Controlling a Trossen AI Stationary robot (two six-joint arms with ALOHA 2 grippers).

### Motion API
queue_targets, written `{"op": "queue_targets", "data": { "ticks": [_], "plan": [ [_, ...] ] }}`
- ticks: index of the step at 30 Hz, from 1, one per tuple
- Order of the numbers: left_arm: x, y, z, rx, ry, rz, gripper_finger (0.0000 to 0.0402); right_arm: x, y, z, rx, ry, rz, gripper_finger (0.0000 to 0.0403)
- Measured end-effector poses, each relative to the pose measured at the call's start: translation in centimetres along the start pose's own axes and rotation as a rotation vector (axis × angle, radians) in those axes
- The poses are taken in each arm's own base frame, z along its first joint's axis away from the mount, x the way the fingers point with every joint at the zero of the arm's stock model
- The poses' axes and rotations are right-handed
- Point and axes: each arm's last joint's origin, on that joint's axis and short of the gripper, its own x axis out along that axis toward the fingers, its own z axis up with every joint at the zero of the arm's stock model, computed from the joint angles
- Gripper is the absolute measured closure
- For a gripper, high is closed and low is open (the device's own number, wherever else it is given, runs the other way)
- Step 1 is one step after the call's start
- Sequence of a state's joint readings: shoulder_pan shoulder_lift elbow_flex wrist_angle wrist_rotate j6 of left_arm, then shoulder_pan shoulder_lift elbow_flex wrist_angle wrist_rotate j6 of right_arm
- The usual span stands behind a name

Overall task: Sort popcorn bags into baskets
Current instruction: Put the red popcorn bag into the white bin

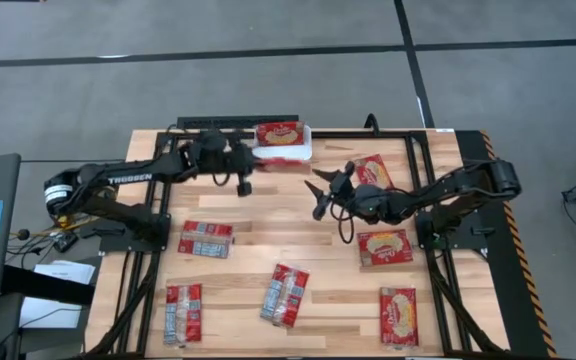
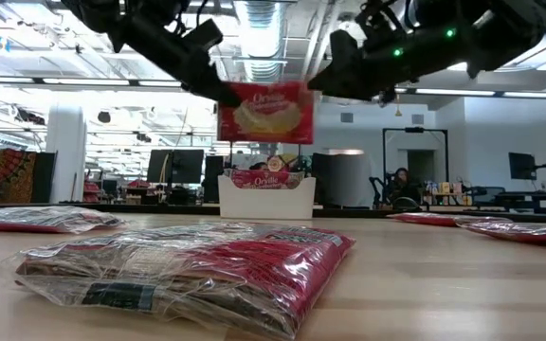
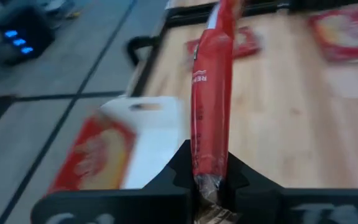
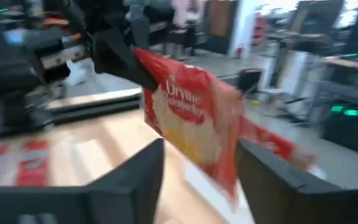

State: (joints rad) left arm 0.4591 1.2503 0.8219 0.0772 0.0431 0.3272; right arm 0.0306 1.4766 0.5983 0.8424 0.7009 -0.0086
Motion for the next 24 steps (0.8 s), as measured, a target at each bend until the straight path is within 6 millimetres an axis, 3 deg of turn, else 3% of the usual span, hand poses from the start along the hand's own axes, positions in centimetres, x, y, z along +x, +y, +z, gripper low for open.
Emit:
{"op": "queue_targets", "data": {
  "ticks": [6, 16, 24],
  "plan": [
    [1.0, 4.0, -1.8, 0.041, -0.024, 0.036, 0.0399, 0.0, -0.3, 0.0, 0.004, 0.001, -0.088, 0.0110],
    [5.9, 8.0, -6.2, 0.088, 0.029, 0.069, 0.0400, 0.0, -0.3, -0.3, 0.014, 0.023, -0.092, 0.0111],
    [8.0, 10.2, -6.6, 0.065, 0.043, 0.052, 0.0397, 0.1, -0.4, -0.3, 0.015, 0.025, -0.100, 0.0111]
  ]
}}
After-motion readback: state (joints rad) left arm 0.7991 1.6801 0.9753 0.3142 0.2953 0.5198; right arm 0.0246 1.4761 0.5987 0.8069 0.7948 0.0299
